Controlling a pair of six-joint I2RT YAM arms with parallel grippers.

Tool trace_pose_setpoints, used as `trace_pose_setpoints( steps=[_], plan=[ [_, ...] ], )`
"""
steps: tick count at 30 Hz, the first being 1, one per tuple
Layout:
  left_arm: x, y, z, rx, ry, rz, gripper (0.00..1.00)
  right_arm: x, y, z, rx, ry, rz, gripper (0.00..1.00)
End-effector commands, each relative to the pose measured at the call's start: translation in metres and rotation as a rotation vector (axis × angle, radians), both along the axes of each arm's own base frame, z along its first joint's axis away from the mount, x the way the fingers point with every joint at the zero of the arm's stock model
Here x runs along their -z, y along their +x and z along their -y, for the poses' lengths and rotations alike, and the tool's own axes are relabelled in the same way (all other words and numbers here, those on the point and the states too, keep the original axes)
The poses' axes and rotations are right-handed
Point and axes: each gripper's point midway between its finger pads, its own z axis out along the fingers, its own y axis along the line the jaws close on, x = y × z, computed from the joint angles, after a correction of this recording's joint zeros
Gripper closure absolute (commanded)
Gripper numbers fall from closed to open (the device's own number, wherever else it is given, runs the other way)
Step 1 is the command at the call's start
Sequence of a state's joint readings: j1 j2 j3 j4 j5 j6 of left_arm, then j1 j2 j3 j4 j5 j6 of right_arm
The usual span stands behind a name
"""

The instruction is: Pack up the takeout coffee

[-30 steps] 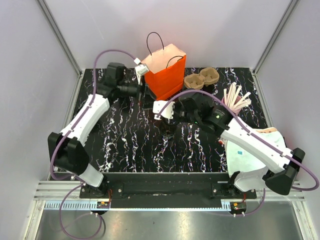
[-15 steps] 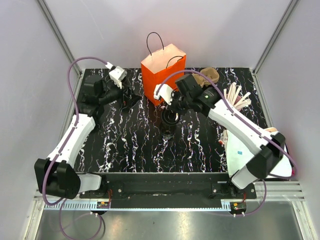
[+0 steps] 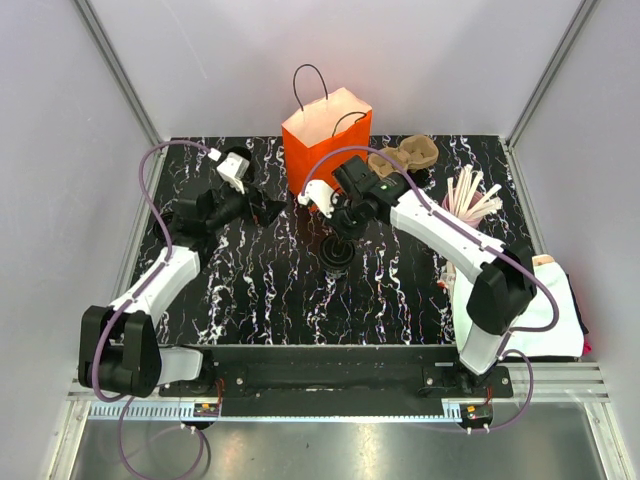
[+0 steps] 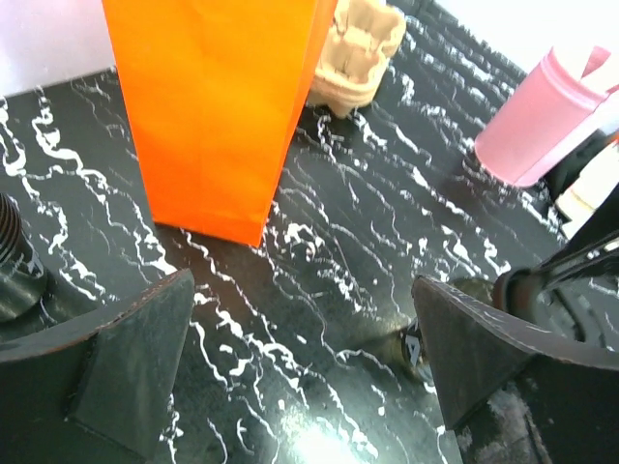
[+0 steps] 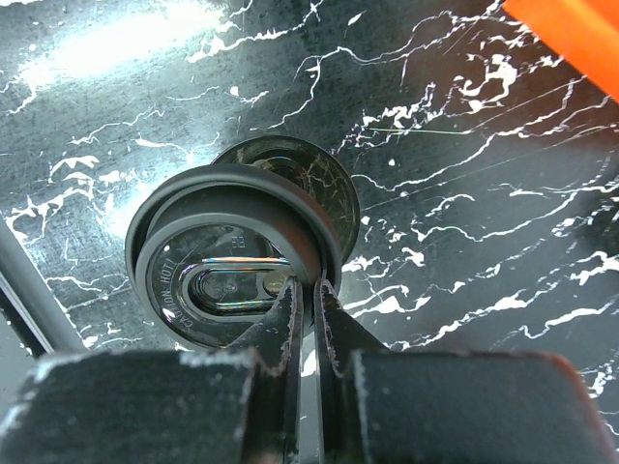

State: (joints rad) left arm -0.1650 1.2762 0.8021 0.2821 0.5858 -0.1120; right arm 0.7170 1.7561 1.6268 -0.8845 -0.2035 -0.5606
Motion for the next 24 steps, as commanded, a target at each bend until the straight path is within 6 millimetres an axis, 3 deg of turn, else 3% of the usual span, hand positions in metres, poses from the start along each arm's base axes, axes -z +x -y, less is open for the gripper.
trace_pose_setpoints(
  steps=[1,5,10,24],
  plan=[
    [-0.015,0.003,0.01,0.008,-0.075,0.07,0.01,0.002,0.009,-0.007,0.024,0.025,-0.007,1.0],
    [-0.001,0.003,0.021,0.019,-0.058,0.033,0.01,0.016,0.014,-0.008,0.041,0.001,-0.023,1.0],
    [0.013,0.004,0.033,0.026,-0.041,0.006,0.01,0.017,0.02,-0.01,0.051,0.006,-0.007,1.0],
    [0.017,-0.006,0.047,0.066,-0.017,0.034,0.01,0.03,0.033,-0.006,0.086,-0.01,-0.02,1.0]
  ],
)
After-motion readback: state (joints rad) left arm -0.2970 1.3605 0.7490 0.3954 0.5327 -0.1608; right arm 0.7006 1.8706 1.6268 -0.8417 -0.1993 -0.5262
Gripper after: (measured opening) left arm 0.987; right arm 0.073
